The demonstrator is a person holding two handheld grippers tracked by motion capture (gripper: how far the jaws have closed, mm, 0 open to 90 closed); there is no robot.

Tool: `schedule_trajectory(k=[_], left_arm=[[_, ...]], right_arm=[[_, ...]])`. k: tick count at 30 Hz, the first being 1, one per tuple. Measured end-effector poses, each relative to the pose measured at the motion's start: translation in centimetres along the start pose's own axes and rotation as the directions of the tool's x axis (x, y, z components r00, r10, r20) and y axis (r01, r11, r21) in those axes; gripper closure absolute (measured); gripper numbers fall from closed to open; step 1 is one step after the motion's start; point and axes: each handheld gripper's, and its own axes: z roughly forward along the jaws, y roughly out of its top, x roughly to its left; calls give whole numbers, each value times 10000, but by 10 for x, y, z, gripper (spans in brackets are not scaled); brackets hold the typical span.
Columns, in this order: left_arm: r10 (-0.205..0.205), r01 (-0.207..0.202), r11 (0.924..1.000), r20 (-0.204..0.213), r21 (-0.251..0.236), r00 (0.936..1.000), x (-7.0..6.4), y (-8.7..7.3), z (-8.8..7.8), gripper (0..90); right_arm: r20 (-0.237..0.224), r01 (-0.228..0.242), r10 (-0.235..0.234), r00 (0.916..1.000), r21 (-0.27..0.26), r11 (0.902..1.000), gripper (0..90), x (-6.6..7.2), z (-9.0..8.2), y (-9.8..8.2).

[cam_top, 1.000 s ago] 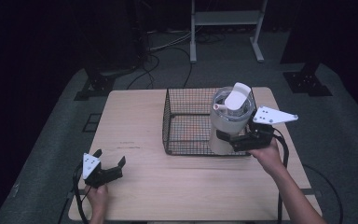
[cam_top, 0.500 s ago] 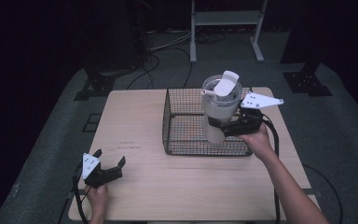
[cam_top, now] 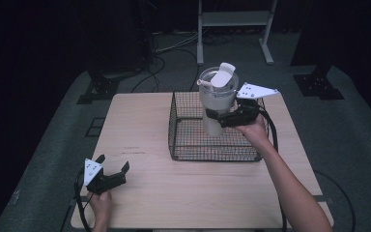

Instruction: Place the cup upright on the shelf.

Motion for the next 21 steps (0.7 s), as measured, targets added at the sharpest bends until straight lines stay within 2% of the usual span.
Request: schedule_trajectory(k=[8,15,19,21], left_arm=[[-6,6,10000,37,20,10000,1,0,0,0],[-113,113,9999,76,-35,9999,1,0,0,0],[-122,122,9999,92,-37,9999,1,0,-1,0],[-127,127,9999,99,-52,9999,1,0,-1,0]], right_arm=[[-159,-231,230,9996,-1,9997,84,-11,23,-3],[-226,-156,164,9996,368,9992,84,-18,50,-6],[-511,-216,245,9984,570,9981,83,-21,62,-10],[-535,-62,98,9985,666,9978,83,-22,68,-12]])
